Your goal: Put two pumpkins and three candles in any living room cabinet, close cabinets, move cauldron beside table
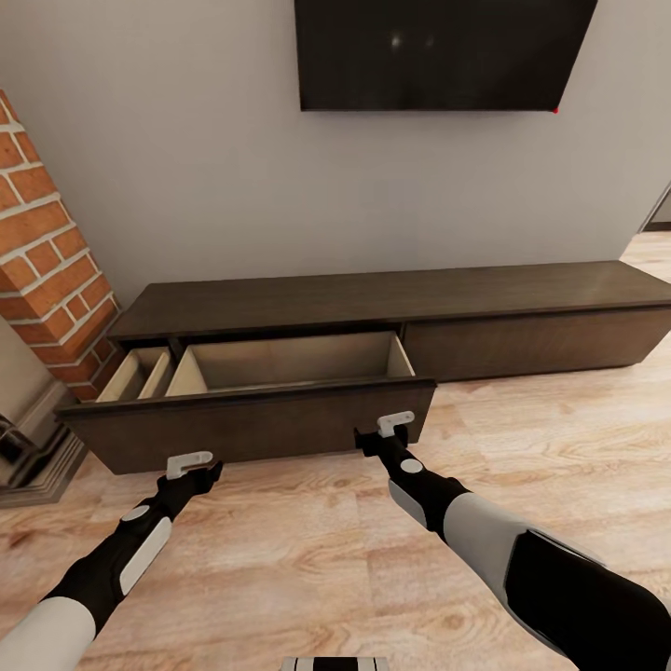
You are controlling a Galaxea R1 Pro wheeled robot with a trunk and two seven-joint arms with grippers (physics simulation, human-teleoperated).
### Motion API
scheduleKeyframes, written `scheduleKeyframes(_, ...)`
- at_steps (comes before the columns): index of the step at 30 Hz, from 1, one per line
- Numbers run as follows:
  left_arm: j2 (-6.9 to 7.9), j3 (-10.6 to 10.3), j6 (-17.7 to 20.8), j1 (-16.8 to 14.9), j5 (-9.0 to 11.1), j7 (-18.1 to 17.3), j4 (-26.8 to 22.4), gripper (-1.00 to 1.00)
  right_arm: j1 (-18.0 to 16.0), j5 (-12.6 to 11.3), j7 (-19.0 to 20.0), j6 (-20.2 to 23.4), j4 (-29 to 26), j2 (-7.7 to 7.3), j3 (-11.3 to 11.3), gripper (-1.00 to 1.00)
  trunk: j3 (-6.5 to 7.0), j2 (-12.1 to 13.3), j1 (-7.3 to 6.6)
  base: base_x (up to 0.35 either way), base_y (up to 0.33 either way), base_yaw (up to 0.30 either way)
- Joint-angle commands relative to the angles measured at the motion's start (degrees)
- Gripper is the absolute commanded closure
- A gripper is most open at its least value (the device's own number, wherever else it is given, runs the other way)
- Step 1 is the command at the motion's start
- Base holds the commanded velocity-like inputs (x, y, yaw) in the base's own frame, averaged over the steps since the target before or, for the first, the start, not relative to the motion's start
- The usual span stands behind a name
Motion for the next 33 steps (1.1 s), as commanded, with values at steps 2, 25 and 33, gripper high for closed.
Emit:
scheduleKeyframes(2, 0.03, -0.2, 0.0, 0.0, 0.4, 0.2, 0.7, -1.00, 0.0, -0.4, -0.3, -0.2, 0.0, 0.01, 0.5, -1.00, -0.05, 0.0, -0.01, 0.000, 0.000, 0.000)
scheduleKeyframes(25, 0.25, -0.2, 0.1, -0.2, -0.4, 0.7, 4.1, -1.00, 0.0, -0.4, -0.3, -0.2, 0.0, -0.01, 0.5, -1.00, -0.05, 0.0, -0.01, 0.000, 0.000, 0.000)
scheduleKeyframes(33, 0.38, 0.1, -0.4, -0.2, -0.5, -0.1, 4.3, -1.00, 0.0, -0.4, -0.2, -0.1, 0.0, 0.05, 0.5, -1.00, -0.05, 0.0, -0.01, 0.000, 0.000, 0.000)
